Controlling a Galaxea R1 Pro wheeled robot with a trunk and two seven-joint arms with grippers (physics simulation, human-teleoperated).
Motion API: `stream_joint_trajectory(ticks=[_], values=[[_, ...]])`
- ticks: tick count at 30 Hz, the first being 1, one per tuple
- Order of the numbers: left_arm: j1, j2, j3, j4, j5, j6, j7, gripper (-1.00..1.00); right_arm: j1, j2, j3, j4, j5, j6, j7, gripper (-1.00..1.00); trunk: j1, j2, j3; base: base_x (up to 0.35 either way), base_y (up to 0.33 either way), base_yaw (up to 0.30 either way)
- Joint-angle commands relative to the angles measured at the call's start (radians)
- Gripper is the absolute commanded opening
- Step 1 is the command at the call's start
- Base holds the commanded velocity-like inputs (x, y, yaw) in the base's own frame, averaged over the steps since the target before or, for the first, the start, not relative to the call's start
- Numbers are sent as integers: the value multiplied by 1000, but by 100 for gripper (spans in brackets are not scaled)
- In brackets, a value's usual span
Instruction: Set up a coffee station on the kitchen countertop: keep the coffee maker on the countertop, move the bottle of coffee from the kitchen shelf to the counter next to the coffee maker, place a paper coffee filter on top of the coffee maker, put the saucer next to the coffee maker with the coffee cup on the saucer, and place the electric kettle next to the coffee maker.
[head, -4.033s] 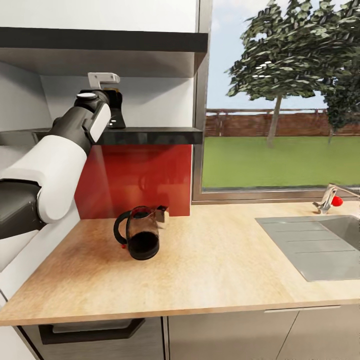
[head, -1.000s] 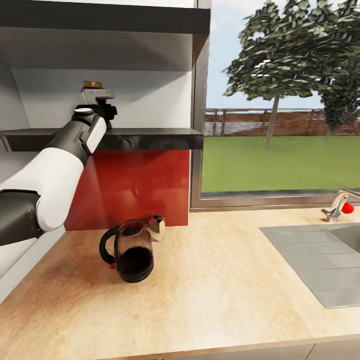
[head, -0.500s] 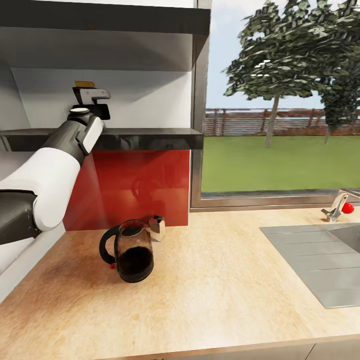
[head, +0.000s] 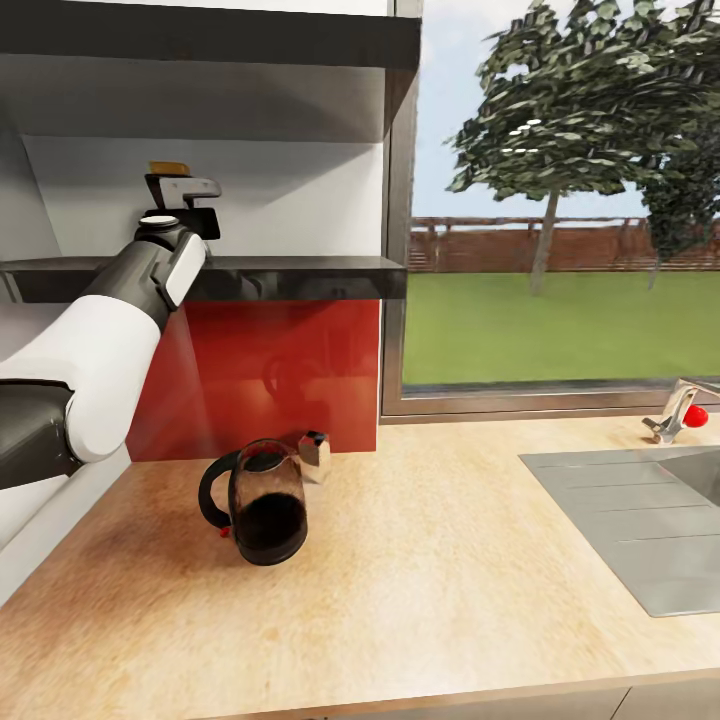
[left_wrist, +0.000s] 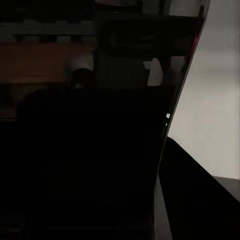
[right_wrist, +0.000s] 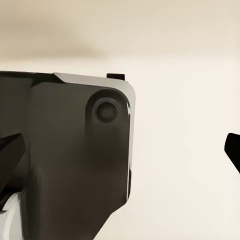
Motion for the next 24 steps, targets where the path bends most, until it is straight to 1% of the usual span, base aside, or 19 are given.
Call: stream_joint_trajectory(ticks=[1,8,11,14,16,18,24], values=[[0,1,-8,-2,4,8,5,-100,0,0,0,0,3,-2,2,100,0,-1,0,0,0,0],[0,-2,-10,-9,6,15,-2,-100,0,1,0,0,3,-2,2,100,0,-1,0,0,0,0],[0,-3,-10,-44,7,23,-5,-100,0,1,0,0,3,-2,2,100,0,-1,0,0,0,0],[0,-5,-11,-88,8,59,-8,-100,0,1,-1,-1,2,-2,2,100,0,-1,0,0,0,0],[0,-6,-9,-122,8,94,-11,-100,0,1,-1,-1,2,-2,3,100,0,-1,0,0,0,0],[0,-5,-10,-157,8,113,-13,-100,0,1,-1,0,2,-2,3,100,0,-1,0,0,0,-39],[0,-3,-11,-190,8,126,-19,-100,0,1,-1,-1,2,-1,4,100,0,-1,0,0,0,-189]])
